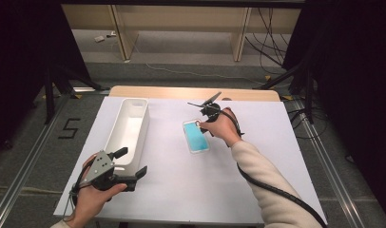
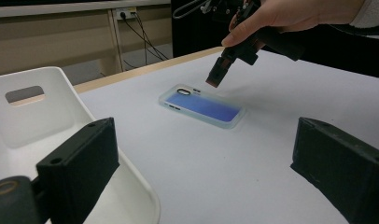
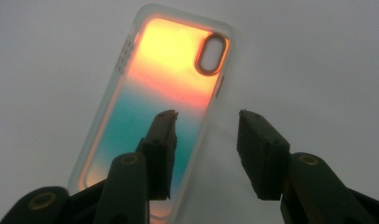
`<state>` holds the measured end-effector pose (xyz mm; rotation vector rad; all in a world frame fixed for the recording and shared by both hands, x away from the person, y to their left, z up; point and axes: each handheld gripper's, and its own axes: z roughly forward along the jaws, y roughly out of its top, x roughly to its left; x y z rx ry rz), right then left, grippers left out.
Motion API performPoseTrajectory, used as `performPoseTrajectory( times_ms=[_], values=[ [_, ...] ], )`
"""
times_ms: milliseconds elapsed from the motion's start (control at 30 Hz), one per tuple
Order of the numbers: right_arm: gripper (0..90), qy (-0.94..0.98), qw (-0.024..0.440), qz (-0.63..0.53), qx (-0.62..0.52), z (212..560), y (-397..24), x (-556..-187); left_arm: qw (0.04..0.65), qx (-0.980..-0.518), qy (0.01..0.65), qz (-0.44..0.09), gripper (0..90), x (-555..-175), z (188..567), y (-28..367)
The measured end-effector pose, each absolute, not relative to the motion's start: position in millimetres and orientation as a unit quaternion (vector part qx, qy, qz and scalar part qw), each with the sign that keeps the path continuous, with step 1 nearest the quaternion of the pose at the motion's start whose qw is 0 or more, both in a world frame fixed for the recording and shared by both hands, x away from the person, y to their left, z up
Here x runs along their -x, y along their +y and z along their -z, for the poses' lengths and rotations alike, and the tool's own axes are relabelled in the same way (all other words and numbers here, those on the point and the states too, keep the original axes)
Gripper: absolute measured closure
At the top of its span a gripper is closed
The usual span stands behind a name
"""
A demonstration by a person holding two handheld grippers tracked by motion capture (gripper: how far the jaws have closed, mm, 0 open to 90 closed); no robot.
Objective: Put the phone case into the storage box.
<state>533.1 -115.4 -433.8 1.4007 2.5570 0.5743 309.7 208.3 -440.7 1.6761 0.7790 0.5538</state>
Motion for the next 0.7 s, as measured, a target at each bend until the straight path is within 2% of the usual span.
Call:
performPoseTrajectory(
  times_ms=[700],
  values=[
    [66.0, 0.855, 0.071, -0.166, -0.487, 447.1, -107.8, -544.6, 0.568, -0.713, 0.337, -0.237, 6.4, -308.4, 438.9, 207.7]
  ],
)
